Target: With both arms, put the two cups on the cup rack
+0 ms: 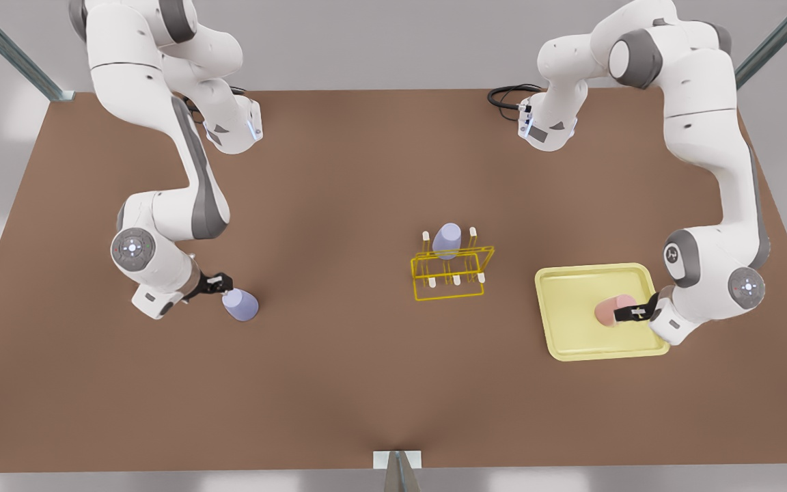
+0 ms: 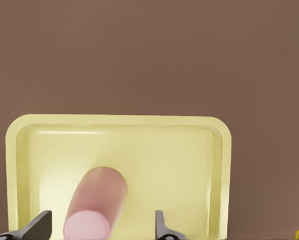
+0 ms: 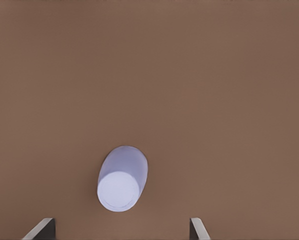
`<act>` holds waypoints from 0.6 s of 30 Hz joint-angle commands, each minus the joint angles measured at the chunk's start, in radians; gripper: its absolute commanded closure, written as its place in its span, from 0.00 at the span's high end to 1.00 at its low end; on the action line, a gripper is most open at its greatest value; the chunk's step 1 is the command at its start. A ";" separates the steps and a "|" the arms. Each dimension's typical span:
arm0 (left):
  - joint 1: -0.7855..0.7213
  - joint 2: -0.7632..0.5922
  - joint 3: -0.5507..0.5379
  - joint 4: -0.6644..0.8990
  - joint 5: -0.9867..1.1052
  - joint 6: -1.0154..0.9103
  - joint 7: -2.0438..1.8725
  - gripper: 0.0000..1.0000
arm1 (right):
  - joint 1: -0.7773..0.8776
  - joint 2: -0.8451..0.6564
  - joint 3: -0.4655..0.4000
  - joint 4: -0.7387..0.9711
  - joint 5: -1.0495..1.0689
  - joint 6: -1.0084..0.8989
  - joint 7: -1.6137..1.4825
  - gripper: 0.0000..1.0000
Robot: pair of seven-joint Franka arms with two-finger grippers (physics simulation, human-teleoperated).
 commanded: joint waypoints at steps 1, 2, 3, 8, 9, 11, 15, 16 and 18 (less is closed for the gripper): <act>0.015 -0.014 0.002 -0.043 0.000 0.176 0.214 1.00 | 0.015 0.007 0.000 -0.006 0.038 0.141 0.028 1.00; 0.015 -0.035 0.004 -0.080 0.000 0.176 0.212 1.00 | 0.018 0.024 0.000 -0.006 0.038 0.140 0.028 1.00; 0.015 -0.051 0.010 -0.106 0.000 0.176 0.211 1.00 | 0.018 0.047 0.000 -0.006 0.037 0.140 0.025 1.00; 0.007 -0.055 0.016 -0.169 0.000 0.206 0.208 1.00 | 0.020 0.077 0.000 -0.026 0.038 0.137 0.014 1.00; 0.010 -0.057 0.019 -0.198 0.000 0.214 0.208 1.00 | 0.018 0.077 -0.002 -0.041 0.037 0.140 0.014 1.00; 0.005 -0.057 0.023 -0.242 0.000 0.268 0.206 1.00 | 0.018 0.079 -0.002 -0.051 0.037 0.141 0.022 1.00; 0.002 -0.052 0.040 -0.281 0.000 0.308 0.194 1.00 | 0.032 0.068 -0.002 -0.127 0.038 0.276 0.051 1.00; 0.001 -0.048 0.040 -0.281 0.000 0.309 0.194 1.00 | 0.032 0.067 -0.002 -0.147 0.038 0.307 0.053 1.00; -0.007 -0.040 0.040 -0.287 0.000 0.308 0.191 1.00 | 0.037 0.068 -0.002 -0.163 0.038 0.327 0.053 1.00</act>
